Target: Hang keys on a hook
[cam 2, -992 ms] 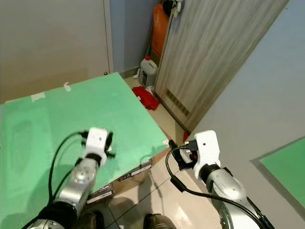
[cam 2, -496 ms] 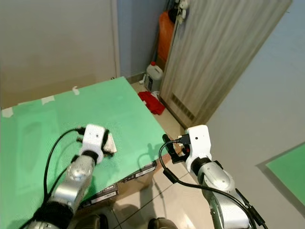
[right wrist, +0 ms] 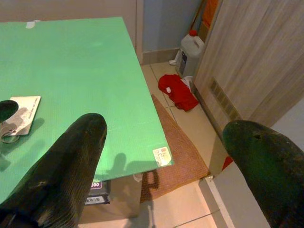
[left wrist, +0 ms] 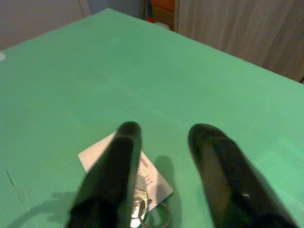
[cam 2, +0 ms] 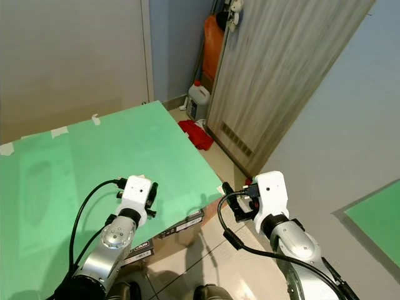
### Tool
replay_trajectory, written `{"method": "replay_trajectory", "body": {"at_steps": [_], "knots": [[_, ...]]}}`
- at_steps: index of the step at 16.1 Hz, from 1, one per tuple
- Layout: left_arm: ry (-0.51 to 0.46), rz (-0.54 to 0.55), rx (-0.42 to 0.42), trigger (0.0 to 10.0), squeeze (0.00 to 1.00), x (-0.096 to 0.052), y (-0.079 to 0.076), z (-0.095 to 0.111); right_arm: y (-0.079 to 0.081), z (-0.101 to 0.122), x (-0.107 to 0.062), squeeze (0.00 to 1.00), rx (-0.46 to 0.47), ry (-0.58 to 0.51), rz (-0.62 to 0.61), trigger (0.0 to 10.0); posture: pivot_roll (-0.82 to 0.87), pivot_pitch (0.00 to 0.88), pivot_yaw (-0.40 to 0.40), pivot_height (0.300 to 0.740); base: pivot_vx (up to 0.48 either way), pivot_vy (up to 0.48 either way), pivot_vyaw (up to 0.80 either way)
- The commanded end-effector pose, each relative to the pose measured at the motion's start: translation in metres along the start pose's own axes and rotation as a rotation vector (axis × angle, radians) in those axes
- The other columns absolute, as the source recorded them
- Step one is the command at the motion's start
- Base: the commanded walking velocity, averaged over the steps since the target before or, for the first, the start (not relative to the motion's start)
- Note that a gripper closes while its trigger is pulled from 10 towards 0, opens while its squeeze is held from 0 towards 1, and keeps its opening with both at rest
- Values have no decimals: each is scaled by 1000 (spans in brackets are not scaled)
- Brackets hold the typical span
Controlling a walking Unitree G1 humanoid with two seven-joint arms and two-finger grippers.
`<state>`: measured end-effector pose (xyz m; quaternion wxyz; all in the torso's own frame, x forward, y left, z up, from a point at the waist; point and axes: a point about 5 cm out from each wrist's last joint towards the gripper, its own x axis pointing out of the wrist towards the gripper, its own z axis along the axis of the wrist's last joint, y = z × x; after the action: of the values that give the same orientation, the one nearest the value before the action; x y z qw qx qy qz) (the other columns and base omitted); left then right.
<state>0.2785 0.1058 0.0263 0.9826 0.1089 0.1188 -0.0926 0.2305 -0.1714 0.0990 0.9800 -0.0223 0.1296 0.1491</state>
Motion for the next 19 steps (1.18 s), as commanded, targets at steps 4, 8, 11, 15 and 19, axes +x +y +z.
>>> {"method": "replay_trajectory", "body": {"at_steps": [4, 8, 11, 15, 19], "knots": [[27, 0, -33, 10000, 1000, 1, -3, -11, -1, 2, -17, 0, -16, 23, 107, 10000, -200, 107, -100, 740, 0, 0, 0], [38, 1, -31, 10000, 1000, 3, -3, -14, 1, 0, -27, 0, -29, 60, 185, 10000, -211, 113, -105, 740, 0, 0, 0], [63, 27, -24, 10000, 1000, 2, 0, -21, 0, -2, -33, 0, -33, 85, 207, 10000, -216, 125, -119, 740, 0, 0, 0], [93, 2, -31, 10000, 1000, 0, -3, -28, 2, -4, -33, 0, -20, 95, 198, 10000, -213, 128, -118, 740, 0, 0, 0], [141, 15, -24, 10000, 0, 1, -1, -35, 5, -4, -32, 0, -6, 96, 191, 10000, -211, 132, -111, 740, 0, 0, 0]]}}
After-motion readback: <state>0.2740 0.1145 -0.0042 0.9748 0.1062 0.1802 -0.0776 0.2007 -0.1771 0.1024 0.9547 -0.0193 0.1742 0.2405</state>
